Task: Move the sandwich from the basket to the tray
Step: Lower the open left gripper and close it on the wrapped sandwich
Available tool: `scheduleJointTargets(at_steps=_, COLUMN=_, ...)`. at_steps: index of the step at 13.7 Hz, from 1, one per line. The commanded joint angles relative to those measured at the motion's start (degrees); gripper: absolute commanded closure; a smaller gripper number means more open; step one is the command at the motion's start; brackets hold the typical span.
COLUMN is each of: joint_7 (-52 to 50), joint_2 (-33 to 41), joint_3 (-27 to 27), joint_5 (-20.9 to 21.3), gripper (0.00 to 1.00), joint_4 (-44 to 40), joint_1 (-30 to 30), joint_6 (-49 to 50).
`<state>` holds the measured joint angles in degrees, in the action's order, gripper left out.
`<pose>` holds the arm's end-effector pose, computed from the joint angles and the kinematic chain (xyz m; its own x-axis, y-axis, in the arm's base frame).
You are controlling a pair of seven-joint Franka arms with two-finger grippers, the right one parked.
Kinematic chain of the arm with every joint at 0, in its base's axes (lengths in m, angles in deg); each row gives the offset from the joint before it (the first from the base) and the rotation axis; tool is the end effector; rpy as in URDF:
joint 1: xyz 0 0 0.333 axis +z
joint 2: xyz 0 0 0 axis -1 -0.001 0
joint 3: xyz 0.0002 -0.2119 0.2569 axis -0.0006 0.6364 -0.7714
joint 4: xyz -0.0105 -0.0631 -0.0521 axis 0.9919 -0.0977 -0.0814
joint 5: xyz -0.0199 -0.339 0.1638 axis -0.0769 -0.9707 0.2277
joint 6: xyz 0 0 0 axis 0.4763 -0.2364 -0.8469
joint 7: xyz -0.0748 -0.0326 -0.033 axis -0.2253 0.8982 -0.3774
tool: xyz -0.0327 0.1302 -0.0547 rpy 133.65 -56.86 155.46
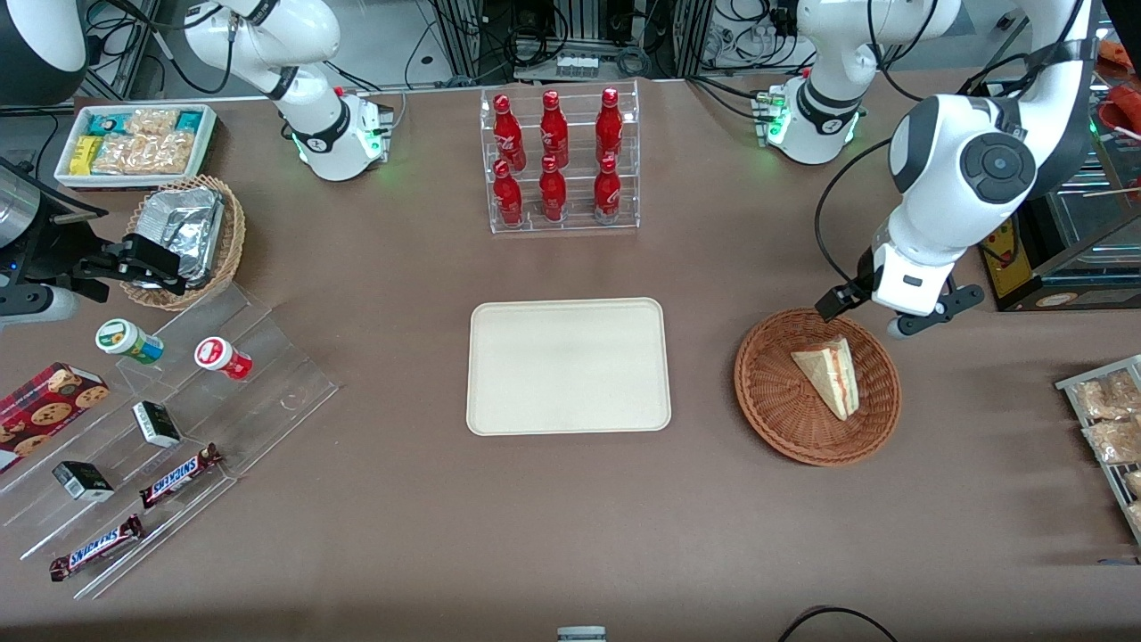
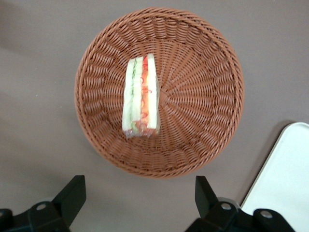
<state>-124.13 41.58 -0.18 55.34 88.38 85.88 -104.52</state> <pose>0.5016 -0.1001 0.3882 0.9100 0.4146 0.0079 0.4146 -0.9100 0.0054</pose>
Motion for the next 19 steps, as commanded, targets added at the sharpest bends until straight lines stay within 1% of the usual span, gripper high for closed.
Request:
scheduleJointTargets(at_steps=1, joint_7=-2.05, joint_2=-3.28, joint_3=-0.4, joint_5=-0.32, gripper=0.0, joint_4=0.41, joint_1=-0.07, joint_6=-4.63)
scheduleJointTargets(at_steps=4, joint_7=-3.82, joint_2=-6.62, joint_3=-0.66, joint_5=-0.23, gripper=0.0, joint_4=0.41, joint_1=0.19, joint_6=-9.47)
scheduleJointTargets(at_steps=9, joint_7=-3.82, joint_2=-10.23, joint_3=-1.98, joint_5=-0.23, gripper=0.0, joint_4=0.59, joint_1=0.37, joint_6=-12.64)
scheduleJointTargets(at_steps=11, joint_7=-3.9, joint_2=-10.59, joint_3=-2.34, joint_5=-0.23, gripper=0.0, joint_4=1.2, joint_1=0.37, joint_6=-13.26)
scheduleJointTargets(at_steps=16, joint_7=-3.99, joint_2=-12.17, joint_3=-2.42, joint_5=-0.23, gripper=0.0, joint_4=4.28, joint_1=0.37, joint_6=-18.97)
scheduleJointTargets(at_steps=18, joint_7=-3.99, joint_2=-12.61, joint_3=-2.42, joint_5=-0.23, gripper=0.02, joint_4=4.72, joint_1=0.37, joint_6=-19.5)
scheduleJointTargets(at_steps=19, joint_7=-3.99, joint_2=-12.87, joint_3=-2.42, joint_5=-0.23, gripper=0.06, joint_4=4.89, joint_1=0.37, joint_6=-19.5)
